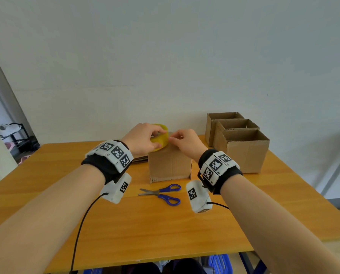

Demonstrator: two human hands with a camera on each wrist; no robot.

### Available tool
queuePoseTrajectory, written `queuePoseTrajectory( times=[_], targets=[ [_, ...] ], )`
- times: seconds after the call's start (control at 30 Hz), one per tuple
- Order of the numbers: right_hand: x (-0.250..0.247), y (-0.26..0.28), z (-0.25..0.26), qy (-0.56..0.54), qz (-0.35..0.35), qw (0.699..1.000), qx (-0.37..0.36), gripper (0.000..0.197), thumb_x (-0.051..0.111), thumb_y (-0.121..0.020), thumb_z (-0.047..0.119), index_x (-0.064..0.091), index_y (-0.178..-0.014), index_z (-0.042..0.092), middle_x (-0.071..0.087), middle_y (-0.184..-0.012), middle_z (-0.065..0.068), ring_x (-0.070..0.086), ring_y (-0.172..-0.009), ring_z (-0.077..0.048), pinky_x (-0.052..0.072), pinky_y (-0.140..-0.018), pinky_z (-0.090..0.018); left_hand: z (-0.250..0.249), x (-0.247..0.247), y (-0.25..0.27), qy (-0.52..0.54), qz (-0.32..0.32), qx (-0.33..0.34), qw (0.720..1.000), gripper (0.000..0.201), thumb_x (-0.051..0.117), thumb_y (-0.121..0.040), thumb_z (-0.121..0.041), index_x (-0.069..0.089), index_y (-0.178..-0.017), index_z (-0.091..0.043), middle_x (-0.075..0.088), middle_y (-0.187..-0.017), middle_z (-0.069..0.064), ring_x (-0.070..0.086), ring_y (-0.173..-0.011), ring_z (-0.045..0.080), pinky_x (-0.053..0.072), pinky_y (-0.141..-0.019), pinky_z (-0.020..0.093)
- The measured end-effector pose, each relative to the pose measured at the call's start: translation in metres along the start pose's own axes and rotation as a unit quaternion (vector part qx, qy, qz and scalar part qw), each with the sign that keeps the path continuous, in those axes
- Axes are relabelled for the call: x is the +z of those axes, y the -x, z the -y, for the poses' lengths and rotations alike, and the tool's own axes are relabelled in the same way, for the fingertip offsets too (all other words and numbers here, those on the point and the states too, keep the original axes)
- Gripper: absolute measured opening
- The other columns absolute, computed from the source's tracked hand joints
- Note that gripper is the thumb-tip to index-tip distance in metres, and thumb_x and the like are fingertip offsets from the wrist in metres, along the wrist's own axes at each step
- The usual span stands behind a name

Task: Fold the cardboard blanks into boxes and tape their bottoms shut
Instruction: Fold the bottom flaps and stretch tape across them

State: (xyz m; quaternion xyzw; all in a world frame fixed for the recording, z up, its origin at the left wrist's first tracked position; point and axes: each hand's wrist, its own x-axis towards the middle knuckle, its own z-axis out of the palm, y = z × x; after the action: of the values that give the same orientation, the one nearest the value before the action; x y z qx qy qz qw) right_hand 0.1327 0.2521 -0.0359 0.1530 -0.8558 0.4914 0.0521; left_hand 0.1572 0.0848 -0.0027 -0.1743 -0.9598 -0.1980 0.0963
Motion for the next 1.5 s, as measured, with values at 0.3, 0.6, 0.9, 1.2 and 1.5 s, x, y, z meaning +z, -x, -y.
queuePoseTrajectory(
  times=[0.3, 0.6, 0.9, 1.2, 1.5],
  targets=[
    [-0.001, -0.006, 0.001, -0.027, -0.044, 0.998, 0.036, 0.019, 0.063, -0.09, 0.016, 0.061, -0.107, 0.01, 0.064, -0.101, -0.008, 0.058, -0.091, -0.017, 0.047, -0.072, -0.024, -0.005, 0.003, 0.0, 0.039, -0.024, 0.001, 0.999, 0.05, 0.07, -0.084, -0.016, 0.055, -0.132, -0.02, 0.057, -0.132, 0.007, 0.054, -0.121, 0.02, 0.042, -0.103, 0.03],
    [-0.006, -0.005, 0.0, -0.103, -0.054, 0.992, 0.056, 0.03, 0.07, -0.084, 0.011, 0.06, -0.113, 0.008, 0.065, -0.101, -0.011, 0.062, -0.092, -0.019, 0.049, -0.074, -0.024, -0.005, 0.002, -0.007, 0.027, -0.005, -0.032, 0.999, 0.052, 0.07, -0.083, -0.022, 0.053, -0.132, -0.025, 0.059, -0.129, 0.009, 0.055, -0.119, 0.022, 0.044, -0.103, 0.036],
    [-0.005, -0.01, 0.002, -0.078, -0.043, 0.994, 0.061, 0.019, 0.065, -0.089, 0.017, 0.071, -0.1, 0.004, 0.067, -0.092, -0.009, 0.061, -0.089, -0.019, 0.052, -0.086, -0.034, -0.007, 0.005, -0.008, 0.043, -0.014, -0.027, 0.999, 0.051, 0.07, -0.084, -0.021, 0.054, -0.132, -0.022, 0.057, -0.133, 0.008, 0.053, -0.123, 0.02, 0.042, -0.105, 0.035],
    [-0.012, -0.01, 0.005, -0.052, -0.06, 0.997, -0.006, 0.013, 0.054, -0.096, 0.018, 0.062, -0.102, 0.01, 0.062, -0.099, -0.006, 0.057, -0.093, -0.018, 0.044, -0.078, -0.024, -0.005, 0.002, -0.014, -0.004, -0.018, -0.042, 0.999, 0.048, 0.055, -0.094, -0.029, 0.046, -0.14, -0.018, 0.051, -0.14, 0.007, 0.048, -0.128, 0.022, 0.037, -0.105, 0.03],
    [-0.009, -0.015, -0.009, -0.08, -0.052, 0.995, 0.005, 0.007, 0.048, -0.099, 0.016, 0.053, -0.102, 0.012, 0.067, -0.104, -0.006, 0.063, -0.094, -0.015, 0.045, -0.071, -0.016, 0.004, 0.005, -0.015, -0.012, 0.053, -0.006, 0.998, 0.052, 0.044, -0.098, -0.04, 0.03, -0.147, -0.03, 0.039, -0.149, -0.001, 0.038, -0.136, 0.021, 0.033, -0.111, 0.038]
  ],
)
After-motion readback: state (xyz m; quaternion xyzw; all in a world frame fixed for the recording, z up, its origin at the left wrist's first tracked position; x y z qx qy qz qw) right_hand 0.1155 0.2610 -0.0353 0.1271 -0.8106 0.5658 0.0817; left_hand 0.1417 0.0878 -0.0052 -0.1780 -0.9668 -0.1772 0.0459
